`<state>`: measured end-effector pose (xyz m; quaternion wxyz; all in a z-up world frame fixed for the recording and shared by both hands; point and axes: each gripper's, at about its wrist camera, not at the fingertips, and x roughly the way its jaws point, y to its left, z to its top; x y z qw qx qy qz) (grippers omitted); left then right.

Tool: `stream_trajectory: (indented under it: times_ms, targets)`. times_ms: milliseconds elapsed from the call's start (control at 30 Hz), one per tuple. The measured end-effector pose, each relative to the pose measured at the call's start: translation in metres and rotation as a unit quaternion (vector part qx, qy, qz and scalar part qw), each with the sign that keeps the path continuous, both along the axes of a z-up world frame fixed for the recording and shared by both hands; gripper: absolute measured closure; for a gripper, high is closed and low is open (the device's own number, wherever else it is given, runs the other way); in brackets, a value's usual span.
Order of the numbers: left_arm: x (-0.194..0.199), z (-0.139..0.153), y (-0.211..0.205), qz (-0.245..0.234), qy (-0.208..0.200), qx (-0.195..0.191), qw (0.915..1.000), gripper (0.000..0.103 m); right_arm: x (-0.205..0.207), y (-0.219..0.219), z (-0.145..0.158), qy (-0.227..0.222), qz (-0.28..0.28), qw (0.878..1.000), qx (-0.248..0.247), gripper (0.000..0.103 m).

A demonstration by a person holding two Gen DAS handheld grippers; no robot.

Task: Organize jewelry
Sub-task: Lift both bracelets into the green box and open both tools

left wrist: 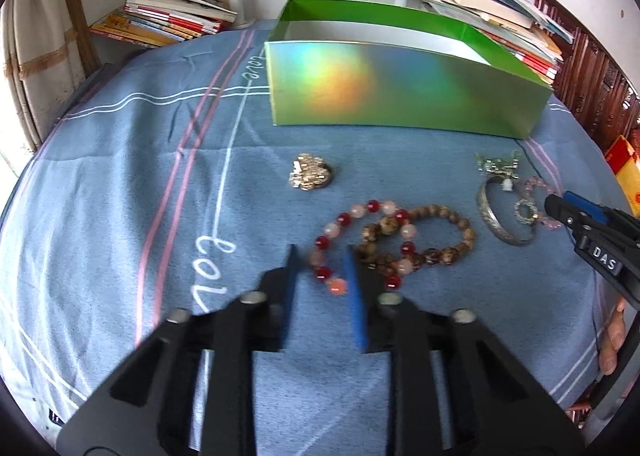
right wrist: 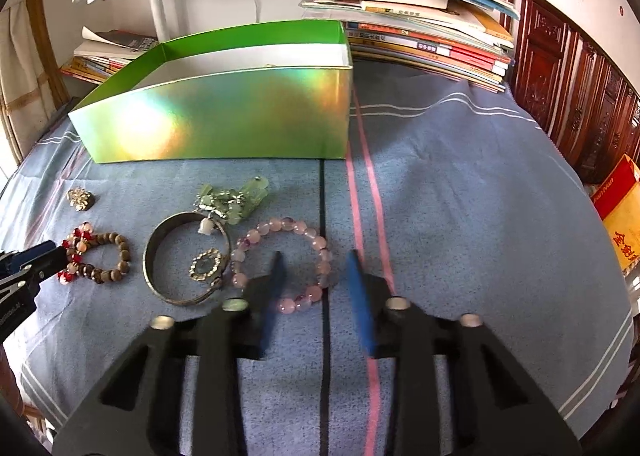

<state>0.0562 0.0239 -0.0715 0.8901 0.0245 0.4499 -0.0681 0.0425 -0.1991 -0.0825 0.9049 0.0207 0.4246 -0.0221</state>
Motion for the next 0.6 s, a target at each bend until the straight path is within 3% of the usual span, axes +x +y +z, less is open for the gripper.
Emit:
stream_trajectory:
  times_ms: [33,100,333,600]
  targets:
    - [0.000,0.000,-0.001,-0.003,0.001,-0.003,1.0000,0.095,0.000,0.001,0.000,0.000,0.004,1.000,0.001,0.091]
    - [-0.001,0.000,-0.003,-0.007,0.003,-0.013,0.9999,0.095,-0.001,0.001,0.000,0.001,0.006,1.000,0.006,0.095]
    - [-0.009,0.016,-0.010,-0.025,-0.019,-0.024,0.9992,0.095,-0.004,-0.003,0.015,-0.018,0.006,0.999,0.031,0.095]
    - [-0.013,0.064,-0.012,-0.051,-0.061,-0.056,0.9952,0.095,-0.009,0.008,0.075,-0.084,0.037,0.995,0.035,0.095]
